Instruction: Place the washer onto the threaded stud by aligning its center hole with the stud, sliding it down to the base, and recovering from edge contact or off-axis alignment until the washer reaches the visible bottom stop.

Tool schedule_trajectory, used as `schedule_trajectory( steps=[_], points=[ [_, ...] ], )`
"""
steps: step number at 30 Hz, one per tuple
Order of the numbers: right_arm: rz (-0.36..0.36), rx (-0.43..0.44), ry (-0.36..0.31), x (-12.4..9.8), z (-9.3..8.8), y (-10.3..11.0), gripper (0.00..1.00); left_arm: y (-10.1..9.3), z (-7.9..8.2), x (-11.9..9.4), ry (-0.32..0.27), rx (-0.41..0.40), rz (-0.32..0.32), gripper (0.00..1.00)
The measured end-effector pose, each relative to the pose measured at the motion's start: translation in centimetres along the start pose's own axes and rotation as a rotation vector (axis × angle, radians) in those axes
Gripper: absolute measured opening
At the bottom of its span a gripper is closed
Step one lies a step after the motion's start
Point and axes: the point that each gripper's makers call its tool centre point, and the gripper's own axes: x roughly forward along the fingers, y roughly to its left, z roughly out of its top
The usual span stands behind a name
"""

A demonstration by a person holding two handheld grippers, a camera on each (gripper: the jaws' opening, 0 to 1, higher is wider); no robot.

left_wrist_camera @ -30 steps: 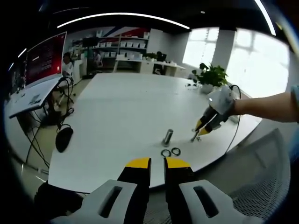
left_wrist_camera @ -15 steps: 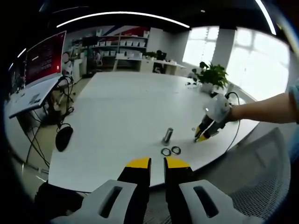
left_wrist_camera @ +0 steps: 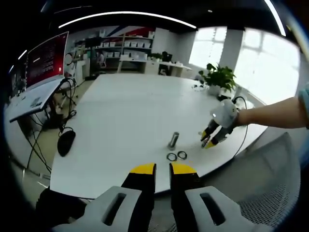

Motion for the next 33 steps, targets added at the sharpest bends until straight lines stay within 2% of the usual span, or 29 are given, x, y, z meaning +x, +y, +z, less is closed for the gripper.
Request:
schedule_trajectory(
  steps=[16,19,26,33],
  points=[
    [-0.004,0.118,-0.019,-1.6,-3.2,-0.4,0.24,0.0,0.2,0.0,-0.01,0.001,0.001,0.08],
    [0.029,0.142,-0.025,-1.5,-3.3,0.2,0.2,0.0,0.2,0.0,-0.011,0.001,0.001,0.08],
    [0.044,0.183,-0.014,-0.7,-3.7,0.4,0.2,0.0,0.2,0.0,-0.01,0.0,0.001,0.08],
    [0.035,0.18,-0.002,-0.4,-3.6,-0.1,0.19,0.0,0.1,0.1,-0.002,0.007,-0.004,0.08]
  ],
)
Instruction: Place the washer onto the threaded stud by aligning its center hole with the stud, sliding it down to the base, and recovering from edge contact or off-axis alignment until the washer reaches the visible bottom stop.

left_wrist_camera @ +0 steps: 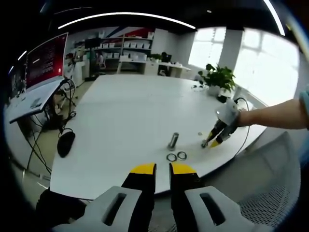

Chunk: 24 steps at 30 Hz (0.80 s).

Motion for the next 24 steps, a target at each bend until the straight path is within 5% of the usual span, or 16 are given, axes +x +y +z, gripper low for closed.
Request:
schedule_trajectory(
  steps=[24],
  points=[
    [-0.017,-0.033,0.033,0.28,0.69,-0.62,0.17,0.07,0.17,-0.03,-0.012,-0.007,0.005,0.08]
  ],
)
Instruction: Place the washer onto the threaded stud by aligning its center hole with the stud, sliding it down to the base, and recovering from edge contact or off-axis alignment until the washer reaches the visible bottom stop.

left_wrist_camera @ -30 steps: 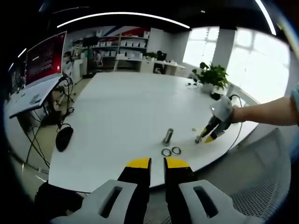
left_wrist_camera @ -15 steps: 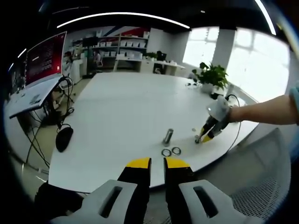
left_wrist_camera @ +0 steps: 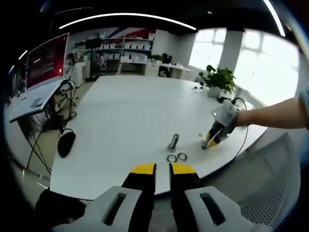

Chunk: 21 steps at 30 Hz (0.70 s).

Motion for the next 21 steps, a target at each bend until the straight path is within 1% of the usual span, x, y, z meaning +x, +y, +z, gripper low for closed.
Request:
schedule_trajectory(
  steps=[2,3,4,5,8,13,15,18,21],
  points=[
    [-0.011,0.037,-0.003,0.04,0.0,-0.05,0.17,0.0,0.01,0.0,-0.001,0.0,0.0,0.08],
    [-0.014,0.026,0.003,0.06,0.04,-0.01,0.17,0.0,0.0,0.0,0.0,0.0,0.0,0.08],
    [-0.017,-0.023,0.009,0.05,0.04,0.01,0.17,0.01,-0.01,0.0,0.001,0.0,0.001,0.08],
    [-0.014,-0.024,0.006,0.07,0.07,0.17,0.16,0.01,-0.02,-0.01,0.001,0.0,0.001,0.08],
    [-0.029,0.006,0.005,0.12,0.14,0.07,0.14,0.01,-0.06,-0.02,0.003,-0.001,0.001,0.08],
    [-0.045,-0.006,-0.006,0.15,0.06,0.06,0.14,0.02,-0.09,-0.04,0.004,-0.003,0.003,0.08],
    [-0.048,0.026,-0.013,0.11,0.01,-0.06,0.13,0.01,-0.13,-0.03,0.006,-0.003,0.002,0.08],
    [-0.059,0.005,-0.004,-0.09,-0.42,-0.02,0.13,-0.02,-0.19,-0.03,0.01,-0.002,0.0,0.08],
    [-0.044,0.032,-0.01,-0.58,-0.73,0.16,0.13,-0.06,-0.18,-0.03,0.01,0.0,-0.001,0.08]
  ],
)
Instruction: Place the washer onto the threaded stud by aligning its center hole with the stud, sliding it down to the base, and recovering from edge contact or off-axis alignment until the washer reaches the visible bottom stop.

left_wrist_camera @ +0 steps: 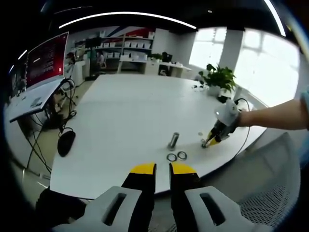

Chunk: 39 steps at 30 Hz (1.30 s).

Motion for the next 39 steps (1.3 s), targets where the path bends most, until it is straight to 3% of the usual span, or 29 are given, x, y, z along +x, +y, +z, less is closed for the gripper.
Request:
schedule_trajectory(
  steps=[16,39],
  points=[
    [0.002,0.085,-0.09,-3.2,0.4,0.1,0.13,-0.1,-0.1,0.0,0.005,0.005,-0.005,0.08],
    [0.009,0.039,-0.145,-6.1,4.0,1.3,0.13,0.0,0.1,0.0,-0.003,0.001,-0.002,0.08]
  ],
)
